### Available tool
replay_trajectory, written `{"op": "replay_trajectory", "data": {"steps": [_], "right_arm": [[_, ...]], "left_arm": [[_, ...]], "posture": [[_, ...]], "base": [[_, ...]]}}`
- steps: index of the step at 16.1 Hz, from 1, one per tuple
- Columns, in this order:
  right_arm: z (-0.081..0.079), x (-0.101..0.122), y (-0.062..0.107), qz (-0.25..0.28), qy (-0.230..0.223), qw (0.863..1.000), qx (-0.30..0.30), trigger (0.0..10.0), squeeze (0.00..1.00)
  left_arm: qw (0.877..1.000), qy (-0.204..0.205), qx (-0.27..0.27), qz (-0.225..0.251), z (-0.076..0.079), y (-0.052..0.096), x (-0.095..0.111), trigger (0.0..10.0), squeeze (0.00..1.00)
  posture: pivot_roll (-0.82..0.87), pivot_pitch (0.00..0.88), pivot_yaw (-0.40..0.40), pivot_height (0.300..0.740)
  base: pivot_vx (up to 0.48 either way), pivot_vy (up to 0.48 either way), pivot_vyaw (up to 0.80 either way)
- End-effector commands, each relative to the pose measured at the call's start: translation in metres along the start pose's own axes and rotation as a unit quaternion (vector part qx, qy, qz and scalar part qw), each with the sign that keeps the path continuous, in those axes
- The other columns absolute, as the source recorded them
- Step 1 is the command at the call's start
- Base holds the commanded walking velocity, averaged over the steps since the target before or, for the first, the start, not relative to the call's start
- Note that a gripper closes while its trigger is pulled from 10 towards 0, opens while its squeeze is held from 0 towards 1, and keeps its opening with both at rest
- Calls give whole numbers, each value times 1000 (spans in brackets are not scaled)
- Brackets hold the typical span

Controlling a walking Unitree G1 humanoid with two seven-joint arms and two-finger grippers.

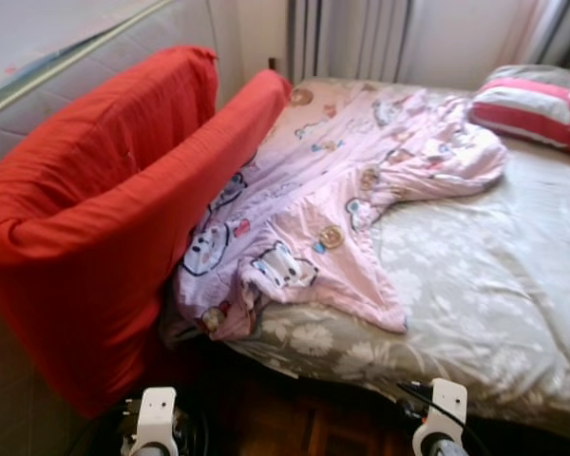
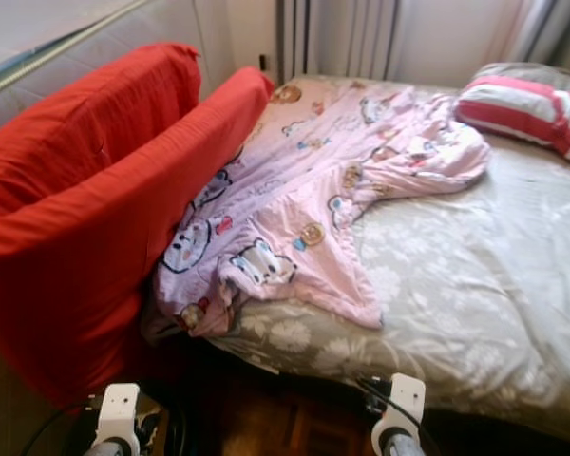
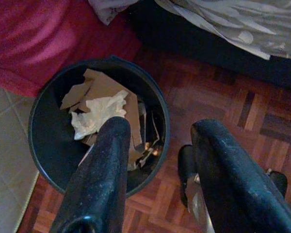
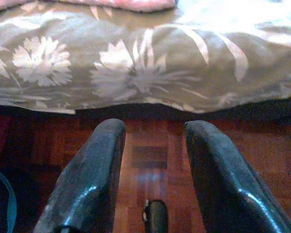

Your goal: Clean up the room

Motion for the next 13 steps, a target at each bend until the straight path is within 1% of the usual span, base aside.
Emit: {"op": "replay_trajectory", "data": {"steps": [1,8,9,13], "right_arm": [[-1,1,0,4,-2,1000,1,10000,0],[-2,3,-1,6,-3,1000,2,10000,0],[-3,3,-1,6,-3,1000,2,10000,0],[-4,6,-2,10,-1,1000,6,10000,0]], "left_arm": [[1000,0,0,-8,-1,1,-5,10000,0],[1000,4,0,-6,0,1,-4,10000,0],[1000,3,0,-6,0,1,-4,10000,0],[1000,2,0,-5,0,1,-3,10000,0]], "posture": [[108,63,7,740],[106,73,7,740],[105,73,8,740],[102,72,10,740]], "base": [[244,0,0],[251,0,0],[0,0,0],[255,0,0]]}}
Point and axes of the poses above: a point about 5 cm out from each wrist's last joint towards the gripper, its own y axis pointing back from the gripper into the wrist, its own x axis along the axis of the wrist's last joint, z = x × y, the point moved 4 cm from there along -y, pointing out of the wrist towards the gripper, and after that the axes turned 2 degrees about -y, right-handed, at the moved point
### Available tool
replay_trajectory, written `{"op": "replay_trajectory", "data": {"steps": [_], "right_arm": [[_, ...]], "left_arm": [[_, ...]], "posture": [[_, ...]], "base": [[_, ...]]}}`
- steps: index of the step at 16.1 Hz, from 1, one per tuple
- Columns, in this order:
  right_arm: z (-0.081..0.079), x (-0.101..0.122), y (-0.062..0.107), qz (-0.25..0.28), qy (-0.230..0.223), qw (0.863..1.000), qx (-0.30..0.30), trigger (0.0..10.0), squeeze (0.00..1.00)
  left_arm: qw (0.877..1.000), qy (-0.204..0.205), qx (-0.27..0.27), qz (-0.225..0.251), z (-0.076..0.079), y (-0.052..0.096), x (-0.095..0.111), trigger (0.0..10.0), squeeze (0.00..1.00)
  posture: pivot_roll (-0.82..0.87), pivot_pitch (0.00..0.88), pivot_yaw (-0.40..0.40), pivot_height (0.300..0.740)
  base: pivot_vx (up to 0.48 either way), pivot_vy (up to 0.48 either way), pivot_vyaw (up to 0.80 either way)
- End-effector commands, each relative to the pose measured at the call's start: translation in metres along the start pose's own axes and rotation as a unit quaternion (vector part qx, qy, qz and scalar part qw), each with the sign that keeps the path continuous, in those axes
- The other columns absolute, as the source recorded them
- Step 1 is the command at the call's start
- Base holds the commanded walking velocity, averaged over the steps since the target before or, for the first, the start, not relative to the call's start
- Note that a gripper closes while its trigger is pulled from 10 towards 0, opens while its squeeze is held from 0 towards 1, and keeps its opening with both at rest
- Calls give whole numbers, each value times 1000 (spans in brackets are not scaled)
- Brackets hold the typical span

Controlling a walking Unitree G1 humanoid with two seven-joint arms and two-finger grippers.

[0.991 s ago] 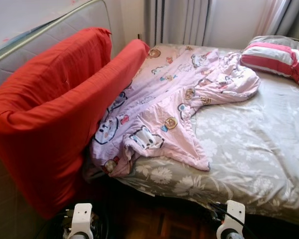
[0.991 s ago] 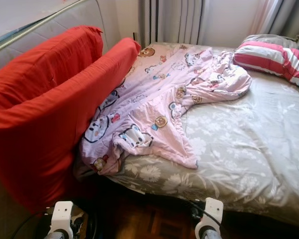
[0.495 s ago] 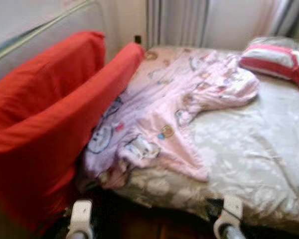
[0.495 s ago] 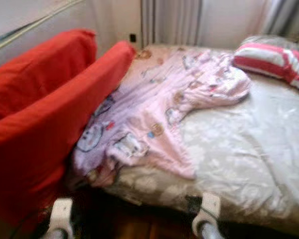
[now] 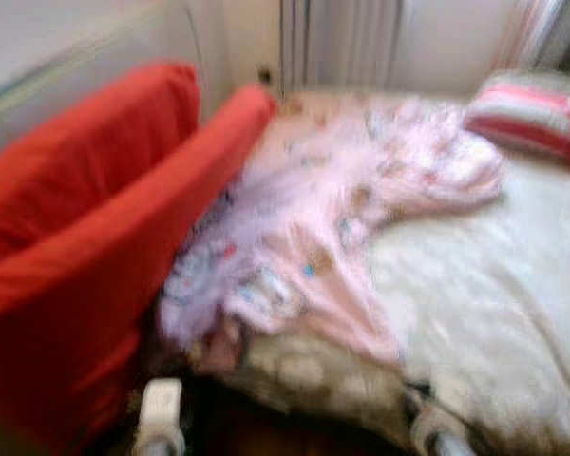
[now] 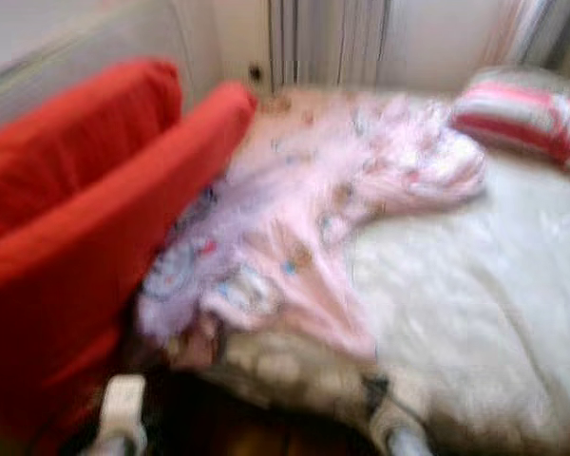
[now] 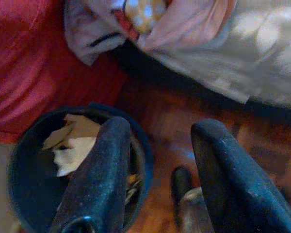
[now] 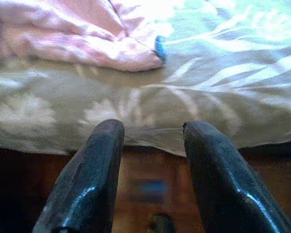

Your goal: Clean up the room

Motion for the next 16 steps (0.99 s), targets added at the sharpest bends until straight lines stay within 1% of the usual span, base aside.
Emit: {"op": "replay_trajectory", "data": {"steps": [1,2,3,5,7,11,16], "right_arm": [[-13,4,-2,6,3,1000,18,10000,0],[-14,4,-2,7,5,1000,19,10000,0],[-15,5,-3,8,6,1000,21,10000,0],[-14,4,-2,7,-7,1000,16,10000,0],[-13,4,-2,7,-7,1000,14,10000,0],[-12,3,-2,4,-10,1000,11,10000,0],[-13,6,-3,9,-13,1000,11,10000,0]], "left_arm": [[1000,-3,9,-17,-9,3,-10,10000,0],[1000,-3,8,-17,-9,3,-10,10000,0],[1000,-3,8,-17,-9,3,-10,10000,0],[1000,-3,8,-16,-8,3,-9,10000,0],[1000,-4,8,-17,-9,3,-10,10000,0],[1000,-4,8,-17,-9,3,-10,10000,0],[1000,-6,7,-18,-10,3,-10,10000,0]], "posture": [[101,71,10,740],[102,72,10,740],[100,72,11,740],[100,72,11,740],[102,74,11,740],[102,74,13,740],[95,75,17,740]], "base": [[255,0,0],[255,0,0],[255,0,538],[255,0,0],[127,0,0],[255,0,0],[51,0,0]]}}
Point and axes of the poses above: a point about 5 cm out from each wrist's last joint towards the gripper, its own y axis pointing back from the gripper into the wrist, its own x axis along the axis of the wrist's last joint, z = x × y, the point moved 4 cm from there along -y, pointing out of the wrist towards the gripper, and after that the axes turned 2 degrees about -y, right-handed, at the moved point
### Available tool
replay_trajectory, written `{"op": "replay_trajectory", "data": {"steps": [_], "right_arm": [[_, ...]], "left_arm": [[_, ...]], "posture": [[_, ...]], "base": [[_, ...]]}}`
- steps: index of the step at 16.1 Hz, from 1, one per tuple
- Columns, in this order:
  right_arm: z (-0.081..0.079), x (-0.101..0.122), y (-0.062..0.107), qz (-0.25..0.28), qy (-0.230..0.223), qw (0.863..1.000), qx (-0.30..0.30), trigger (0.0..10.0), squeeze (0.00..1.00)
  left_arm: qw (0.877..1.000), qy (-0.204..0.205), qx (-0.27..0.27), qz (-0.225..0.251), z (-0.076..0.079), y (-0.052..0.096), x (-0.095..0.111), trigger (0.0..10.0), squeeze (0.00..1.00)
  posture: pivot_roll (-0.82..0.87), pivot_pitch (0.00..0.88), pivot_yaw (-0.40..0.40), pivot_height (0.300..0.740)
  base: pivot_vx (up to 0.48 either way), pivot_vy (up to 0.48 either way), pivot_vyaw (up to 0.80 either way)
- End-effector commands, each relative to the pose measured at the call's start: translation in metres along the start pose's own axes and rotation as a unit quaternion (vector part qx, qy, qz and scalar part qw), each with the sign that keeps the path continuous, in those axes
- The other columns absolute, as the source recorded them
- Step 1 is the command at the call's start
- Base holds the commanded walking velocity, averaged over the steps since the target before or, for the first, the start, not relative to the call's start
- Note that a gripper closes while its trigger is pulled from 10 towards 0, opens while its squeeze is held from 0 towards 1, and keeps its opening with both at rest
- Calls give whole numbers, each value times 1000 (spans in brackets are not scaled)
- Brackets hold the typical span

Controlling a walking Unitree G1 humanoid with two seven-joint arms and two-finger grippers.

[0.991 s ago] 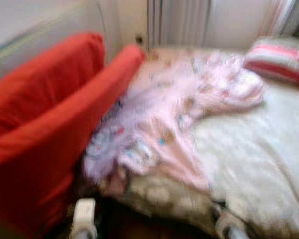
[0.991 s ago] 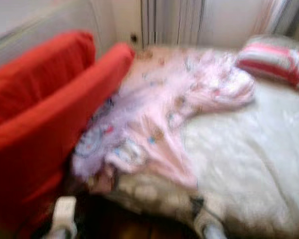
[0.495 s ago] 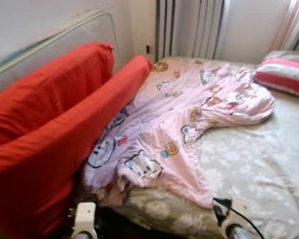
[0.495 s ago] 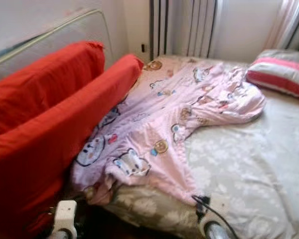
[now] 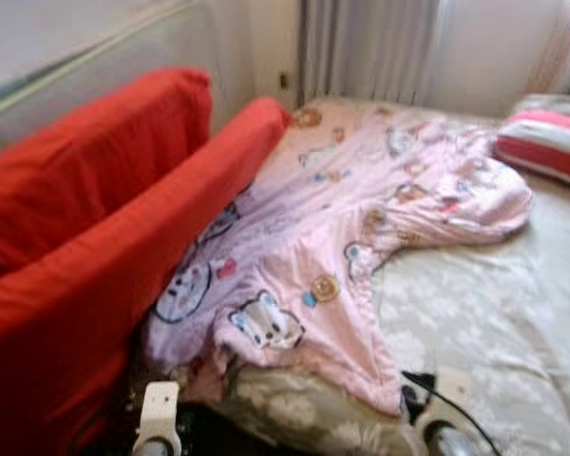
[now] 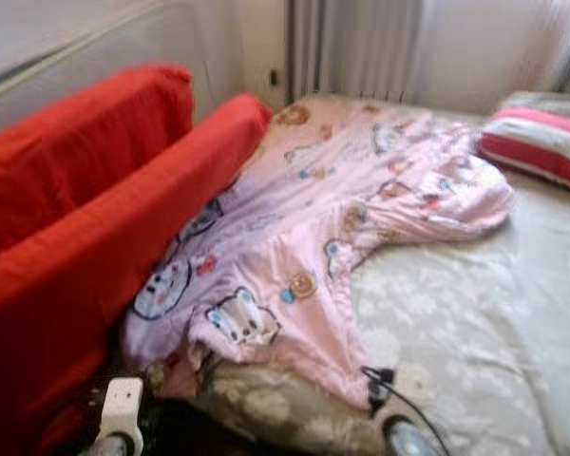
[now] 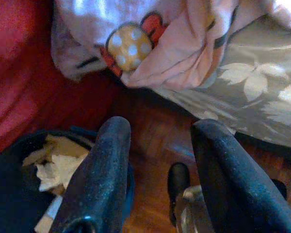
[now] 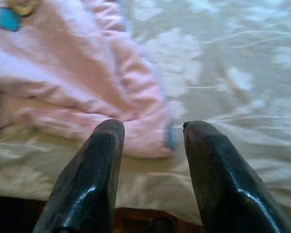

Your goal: Clean up the room

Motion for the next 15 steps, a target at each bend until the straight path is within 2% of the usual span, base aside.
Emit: {"op": "replay_trajectory", "data": {"steps": [1,6,15], "right_arm": [[2,-3,1,-5,-5,1000,-3,10000,0],[-6,8,-3,9,2,1000,10,10000,0],[-4,5,-2,6,4,1000,10,10000,0]], "left_arm": [[1000,-3,4,-12,-4,2,-7,10000,0],[1000,-1,0,-6,-1,1,-3,10000,0],[1000,2,0,-8,-1,1,-4,10000,0]], "posture": [[95,75,17,740],[89,72,15,740],[92,75,13,740]], "base": [[0,0,0],[0,0,0],[0,0,0]]}}
Point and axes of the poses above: a point about 5 cm out from each wrist's last joint towards the gripper, its own y axis pointing back from the gripper into the wrist, its own x axis along the axis of the wrist's last joint, z = x × y, the point moved 4 cm from there along -y, pointing out of the wrist towards the gripper, and after that the axes turned 2 degrees about -y, right-handed, at the moved point
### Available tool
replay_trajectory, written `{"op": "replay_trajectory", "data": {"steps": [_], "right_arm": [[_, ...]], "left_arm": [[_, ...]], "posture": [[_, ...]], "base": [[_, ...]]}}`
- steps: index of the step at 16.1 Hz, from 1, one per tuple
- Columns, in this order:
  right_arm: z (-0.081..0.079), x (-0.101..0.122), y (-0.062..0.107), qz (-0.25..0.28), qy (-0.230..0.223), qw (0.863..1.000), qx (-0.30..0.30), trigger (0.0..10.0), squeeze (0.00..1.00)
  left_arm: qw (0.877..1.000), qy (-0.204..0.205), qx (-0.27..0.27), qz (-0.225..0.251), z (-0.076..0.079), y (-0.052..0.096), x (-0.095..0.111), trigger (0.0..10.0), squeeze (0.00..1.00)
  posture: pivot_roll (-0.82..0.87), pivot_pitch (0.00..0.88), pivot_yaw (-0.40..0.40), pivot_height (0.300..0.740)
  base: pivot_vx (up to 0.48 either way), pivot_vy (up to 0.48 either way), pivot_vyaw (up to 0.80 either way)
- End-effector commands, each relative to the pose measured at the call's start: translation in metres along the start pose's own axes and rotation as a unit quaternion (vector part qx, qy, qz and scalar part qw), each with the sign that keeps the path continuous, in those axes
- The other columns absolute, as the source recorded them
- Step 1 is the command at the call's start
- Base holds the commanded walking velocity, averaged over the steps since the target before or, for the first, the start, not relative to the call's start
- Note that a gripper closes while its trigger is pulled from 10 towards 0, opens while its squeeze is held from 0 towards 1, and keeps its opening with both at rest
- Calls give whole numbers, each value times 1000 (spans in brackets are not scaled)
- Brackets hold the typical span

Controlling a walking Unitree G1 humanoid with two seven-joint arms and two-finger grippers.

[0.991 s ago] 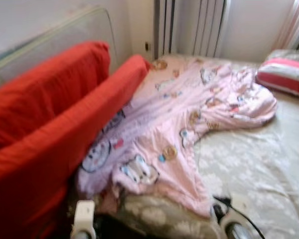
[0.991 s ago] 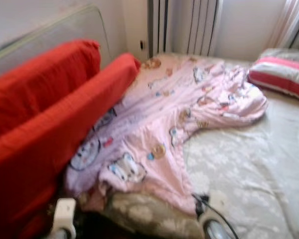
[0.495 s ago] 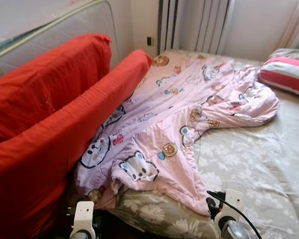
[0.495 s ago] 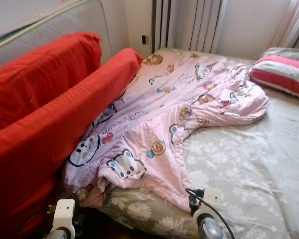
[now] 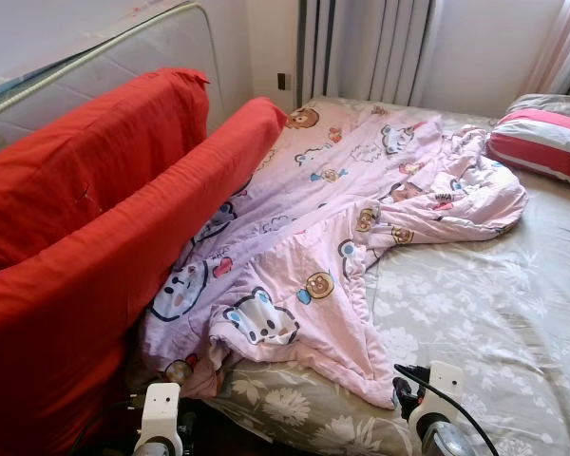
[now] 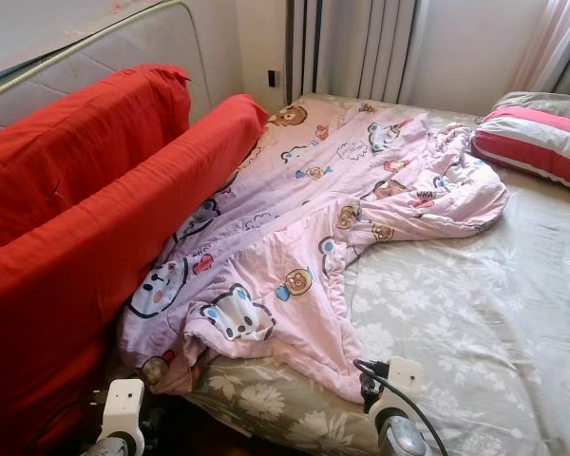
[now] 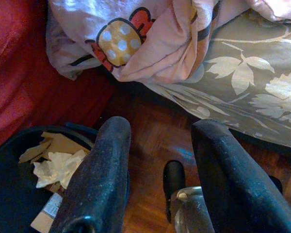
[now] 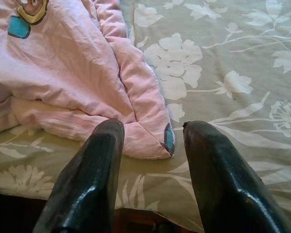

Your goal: Clean up the room

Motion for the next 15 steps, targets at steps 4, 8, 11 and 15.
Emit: {"op": "replay_trajectory", "data": {"steps": [4,8,11,15], "right_arm": [[-1,-3,1,-4,2,1000,3,10000,0],[-2,-2,1,-1,2,1000,4,10000,0],[-2,-1,0,0,2,1000,6,10000,0],[-2,-1,0,-1,4,1000,6,10000,0]], "left_arm": [[1000,1,2,-10,-3,2,-6,10000,0],[1000,0,1,-11,-2,1,-6,10000,0],[1000,0,1,-10,-2,1,-6,10000,0],[1000,1,0,-10,-2,1,-6,10000,0]], "posture": [[91,76,13,740],[90,75,12,740],[90,75,12,740],[88,75,11,740]], "base": [[0,0,0],[0,0,0],[0,0,0],[0,0,0]]}}
Point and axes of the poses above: a point about 5 cm out from each wrist's last joint towards the gripper, its own y axis pointing back from the gripper into the wrist, its own x axis along the axis of the wrist's last joint, z = x × y, the point moved 4 cm from there along -y, pointing out of the wrist towards the gripper, and after that the axes turned 2 degrees about -y, right-handed, at the moved point
